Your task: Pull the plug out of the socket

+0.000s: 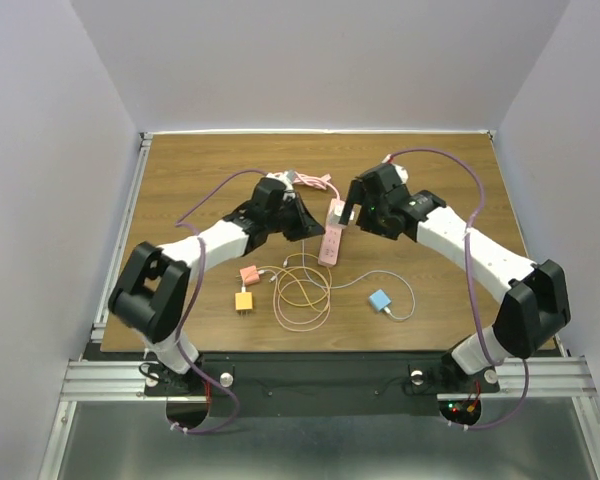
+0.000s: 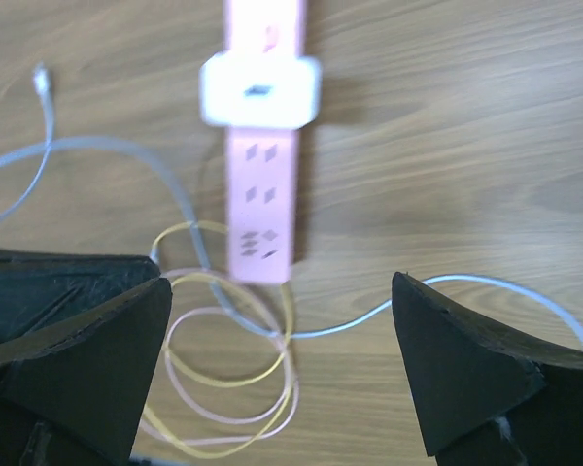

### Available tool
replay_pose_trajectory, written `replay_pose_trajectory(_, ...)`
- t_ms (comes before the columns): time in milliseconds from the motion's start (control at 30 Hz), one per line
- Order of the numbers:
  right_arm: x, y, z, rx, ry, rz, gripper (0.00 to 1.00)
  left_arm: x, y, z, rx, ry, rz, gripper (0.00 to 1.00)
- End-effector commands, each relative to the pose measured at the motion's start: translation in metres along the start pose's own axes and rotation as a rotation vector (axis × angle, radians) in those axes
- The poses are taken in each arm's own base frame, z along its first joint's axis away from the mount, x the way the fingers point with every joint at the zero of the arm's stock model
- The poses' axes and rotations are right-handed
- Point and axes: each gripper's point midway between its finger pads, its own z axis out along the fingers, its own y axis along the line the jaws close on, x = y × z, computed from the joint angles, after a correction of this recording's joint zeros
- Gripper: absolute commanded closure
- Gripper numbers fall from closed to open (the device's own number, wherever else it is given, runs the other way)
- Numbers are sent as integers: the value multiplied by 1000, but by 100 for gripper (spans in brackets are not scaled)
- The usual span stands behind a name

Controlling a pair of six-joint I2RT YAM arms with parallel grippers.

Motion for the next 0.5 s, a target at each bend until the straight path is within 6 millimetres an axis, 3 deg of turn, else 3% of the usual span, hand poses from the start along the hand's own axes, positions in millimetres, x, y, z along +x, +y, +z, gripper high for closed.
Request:
replay_pose_trajectory(0,-50,-24,-13,85,-112,43,1,-16,-52,20,125,-3,53,100)
replay_pose_trajectory(100,-77,-36,-13,105,-147,63,2,-15,-39,53,93,37,26,100)
replay_pose_trajectory(200,-87,-36,-8,101,-141,67,2,-19,-34,67,85,47,45,100)
replay_pose_trajectory(233,-91,-37,-8,98,-144,68,2,-17,-22,75,71,65,38,100)
replay_pose_trajectory(367,-98,-39,-1,101,-136,68,2,-9,-1,86,97,125,14,100)
replay_pose_trajectory(467,-101,-41,9,98,-113,56,2,0,2,86,143,151,35,100)
